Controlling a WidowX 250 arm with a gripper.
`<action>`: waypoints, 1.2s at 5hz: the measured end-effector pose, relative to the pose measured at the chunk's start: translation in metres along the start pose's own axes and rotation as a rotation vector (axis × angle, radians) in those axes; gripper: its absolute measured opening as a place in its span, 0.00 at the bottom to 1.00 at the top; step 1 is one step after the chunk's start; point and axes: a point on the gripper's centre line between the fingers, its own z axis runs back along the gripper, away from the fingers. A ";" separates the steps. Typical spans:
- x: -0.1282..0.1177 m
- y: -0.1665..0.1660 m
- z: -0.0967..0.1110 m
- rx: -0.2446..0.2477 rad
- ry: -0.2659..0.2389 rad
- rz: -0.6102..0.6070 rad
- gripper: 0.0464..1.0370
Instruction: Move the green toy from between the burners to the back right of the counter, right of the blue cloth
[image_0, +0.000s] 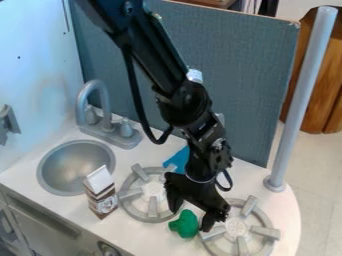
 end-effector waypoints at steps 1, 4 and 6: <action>-0.008 0.000 -0.011 0.008 0.037 -0.010 0.96; -0.005 0.003 -0.026 0.027 -0.013 -0.320 0.96; 0.005 -0.001 -0.034 0.024 -0.068 -0.558 0.96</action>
